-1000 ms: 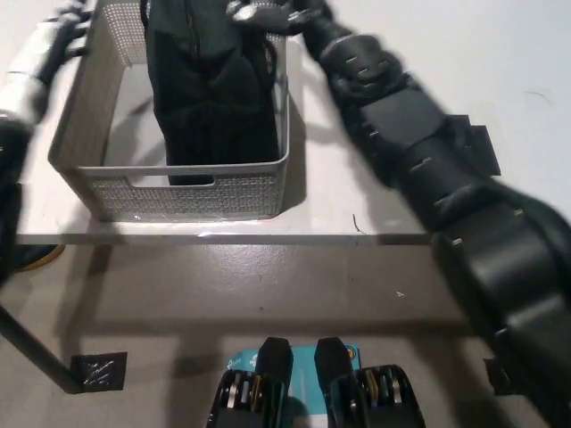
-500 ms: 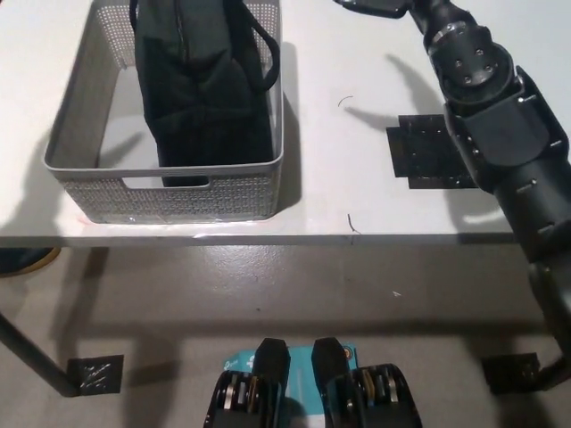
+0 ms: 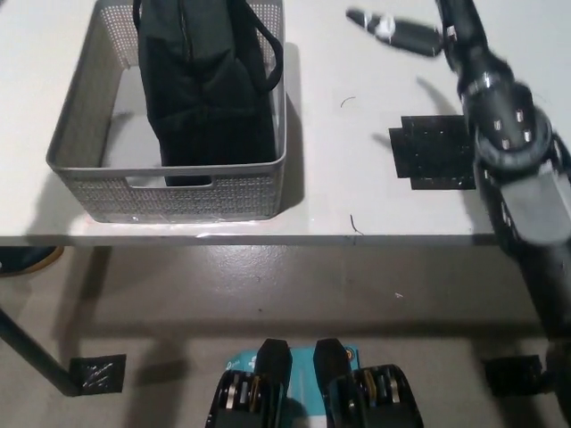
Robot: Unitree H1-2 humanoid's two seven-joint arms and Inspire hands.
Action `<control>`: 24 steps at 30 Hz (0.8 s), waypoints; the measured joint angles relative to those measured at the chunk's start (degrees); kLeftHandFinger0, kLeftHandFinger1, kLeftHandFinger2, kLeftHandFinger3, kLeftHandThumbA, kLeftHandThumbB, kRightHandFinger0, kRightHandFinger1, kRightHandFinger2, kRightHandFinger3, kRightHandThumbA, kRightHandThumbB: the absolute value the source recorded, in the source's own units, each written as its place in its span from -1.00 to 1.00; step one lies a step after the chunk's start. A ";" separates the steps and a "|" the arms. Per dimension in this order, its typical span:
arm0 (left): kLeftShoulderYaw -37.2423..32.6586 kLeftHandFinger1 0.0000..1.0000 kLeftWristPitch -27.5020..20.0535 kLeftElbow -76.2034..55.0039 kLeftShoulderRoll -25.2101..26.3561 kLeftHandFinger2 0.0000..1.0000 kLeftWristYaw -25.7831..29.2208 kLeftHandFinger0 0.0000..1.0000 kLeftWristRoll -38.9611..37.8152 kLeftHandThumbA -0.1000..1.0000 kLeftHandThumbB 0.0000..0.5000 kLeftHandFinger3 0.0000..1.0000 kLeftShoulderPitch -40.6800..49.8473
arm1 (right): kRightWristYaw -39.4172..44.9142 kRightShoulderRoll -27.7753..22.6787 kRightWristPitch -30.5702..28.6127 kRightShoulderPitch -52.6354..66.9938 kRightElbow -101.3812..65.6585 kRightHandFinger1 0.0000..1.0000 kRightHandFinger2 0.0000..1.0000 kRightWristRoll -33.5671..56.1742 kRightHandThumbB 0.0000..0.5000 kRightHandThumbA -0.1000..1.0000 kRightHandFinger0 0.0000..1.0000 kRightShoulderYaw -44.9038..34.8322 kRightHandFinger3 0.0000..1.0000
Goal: Use both hands to pick up a lunch bag on the right hand side and place it into a container on the left hand side
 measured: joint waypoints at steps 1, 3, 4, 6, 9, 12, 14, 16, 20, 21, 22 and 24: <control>0.51 1.00 0.00 -1.13 -0.62 1.00 0.01 1.00 -0.41 1.00 0.15 1.00 1.41 | 0.01 0.18 0.14 2.06 -1.88 1.00 1.00 0.25 -0.01 1.00 1.00 0.00 1.00; 1.42 1.00 -0.02 -3.23 -2.17 1.00 0.01 1.00 -1.06 1.00 0.29 1.00 4.51 | 0.07 0.50 0.31 5.76 -5.99 1.00 1.00 0.63 0.02 1.00 1.00 0.01 1.00; 1.75 1.00 -0.02 -4.25 -3.13 1.00 0.01 1.00 -1.47 1.00 0.34 1.00 6.23 | 0.11 0.67 0.37 7.91 -8.16 1.00 1.00 0.74 -0.02 1.00 1.00 0.01 1.00; 2.26 1.00 -0.06 -7.07 -5.52 1.00 0.02 1.00 -2.52 1.00 0.37 1.00 10.39 | 0.18 1.23 0.46 12.92 -13.11 1.00 1.00 1.04 -0.09 1.00 1.00 0.04 1.00; 2.50 1.00 -0.20 -10.44 -8.48 1.00 0.02 1.00 -3.44 1.00 0.23 1.00 15.39 | 0.24 1.82 0.55 18.74 -18.50 1.00 1.00 1.47 -0.11 1.00 1.00 0.09 1.00; 2.79 1.00 -0.62 -14.18 -12.16 1.00 0.04 1.00 -4.43 1.00 0.26 1.00 21.20 | 0.30 2.34 0.61 25.56 -24.52 1.00 1.00 2.02 -0.06 1.00 1.00 0.19 1.00; 2.99 1.00 -1.15 -16.82 -14.78 1.00 0.05 1.00 -5.11 1.00 0.30 1.00 25.41 | 0.40 2.53 0.59 30.42 -28.94 1.00 1.00 2.46 -0.12 1.00 1.00 0.31 1.00; 3.24 1.00 -1.67 -18.69 -16.41 1.00 0.06 1.00 -5.61 1.00 0.11 1.00 28.34 | 0.53 2.63 0.57 33.80 -32.01 1.00 1.00 2.83 -0.06 1.00 1.00 0.41 1.00; 4.35 1.00 -5.42 -23.02 -21.54 1.00 0.17 1.00 -6.97 1.00 -0.01 1.00 37.16 | 1.38 3.57 -1.59 44.38 -39.06 1.00 1.00 4.92 0.05 1.00 1.00 1.15 1.00; 4.40 1.00 -6.39 -22.96 -22.32 1.00 0.18 1.00 -7.10 1.00 -0.08 1.00 38.54 | 1.56 4.04 -2.02 46.40 -39.24 1.00 1.00 5.33 0.17 1.00 1.00 1.36 1.00; 4.41 1.00 -7.67 -22.57 -23.24 1.00 0.17 1.00 -7.26 1.00 -0.09 1.00 40.21 | 1.81 4.69 -2.75 48.64 -39.06 1.00 1.00 5.74 0.19 1.00 1.00 1.58 1.00; 4.41 1.00 -9.23 -21.30 -24.02 1.00 0.16 1.00 -7.42 1.00 -0.07 1.00 41.30 | 2.11 5.73 -4.11 50.29 -37.87 1.00 1.00 6.31 0.23 1.00 1.00 1.82 1.00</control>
